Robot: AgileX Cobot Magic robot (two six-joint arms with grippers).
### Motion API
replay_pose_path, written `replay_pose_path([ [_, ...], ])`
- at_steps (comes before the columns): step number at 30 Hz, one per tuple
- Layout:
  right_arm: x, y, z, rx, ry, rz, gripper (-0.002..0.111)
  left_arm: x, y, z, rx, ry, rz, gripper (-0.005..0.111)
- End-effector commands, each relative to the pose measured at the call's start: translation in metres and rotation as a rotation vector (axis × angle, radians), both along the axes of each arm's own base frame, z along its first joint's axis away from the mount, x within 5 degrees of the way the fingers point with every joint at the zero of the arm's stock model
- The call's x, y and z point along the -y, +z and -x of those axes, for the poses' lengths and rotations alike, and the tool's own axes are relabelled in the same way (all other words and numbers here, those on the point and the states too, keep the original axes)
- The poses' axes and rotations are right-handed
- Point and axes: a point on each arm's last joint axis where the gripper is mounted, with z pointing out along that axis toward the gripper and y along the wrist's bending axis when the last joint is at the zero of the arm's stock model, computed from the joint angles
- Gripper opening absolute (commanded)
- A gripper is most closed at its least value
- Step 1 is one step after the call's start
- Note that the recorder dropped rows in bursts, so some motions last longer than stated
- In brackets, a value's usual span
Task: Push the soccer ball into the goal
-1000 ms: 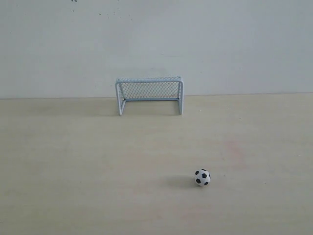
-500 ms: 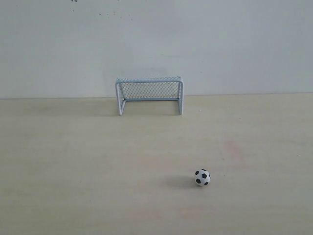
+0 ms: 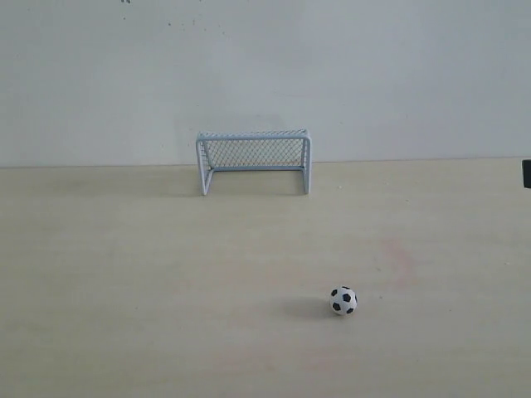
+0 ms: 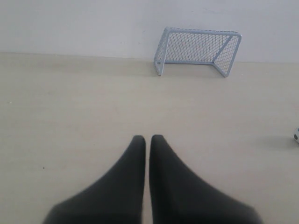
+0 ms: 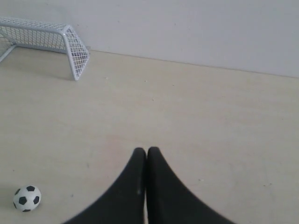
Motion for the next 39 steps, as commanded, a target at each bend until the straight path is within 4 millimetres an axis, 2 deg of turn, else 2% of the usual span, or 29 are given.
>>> replay_pose_path([
  [1,0.002,0.005,-0.002,0.033,-0.02,-0.009,0.0,0.0,0.0,0.0,0.001,0.003,0.018,0.004],
  [7,0.002,0.006,-0.006,0.043,-0.024,0.003,0.0,0.0,0.0,0.0,0.001,0.003,0.018,0.004],
  [9,0.001,0.006,-0.013,0.007,-0.002,0.022,0.0,0.0,0.0,0.0,0.001,0.003,0.018,0.004],
  [11,-0.001,0.006,-0.025,-0.06,0.041,0.063,0.0,0.0,0.0,0.0,0.001,0.003,0.018,0.004],
  [18,0.002,-0.015,-0.072,-0.426,0.226,0.317,0.0,0.0,0.0,0.0,0.001,0.003,0.018,0.004],
  [20,0.004,-0.021,-0.085,-0.511,0.318,0.421,0.0,0.0,0.0,0.0,0.001,0.003,0.018,0.004],
  [24,0.0,-0.028,-0.108,-0.588,0.535,0.521,0.0,0.0,0.0,0.0,0.001,0.003,0.018,0.004],
  [30,-0.031,-0.044,-0.122,-0.48,1.094,0.658,0.0,0.0,0.0,0.0,0.001,0.003,0.018,0.004],
  [33,-0.053,-0.058,-0.125,-0.448,1.244,0.727,0.0,0.0,0.0,0.0,0.001,0.003,0.018,0.004],
  [36,-0.088,-0.085,-0.128,-0.419,1.411,0.812,0.0,0.0,0.0,0.0,0.001,0.003,0.018,0.004],
  [39,-0.107,-0.106,-0.122,-0.483,1.552,0.94,0.0,0.0,0.0,0.0,0.001,0.003,0.018,0.004],
])
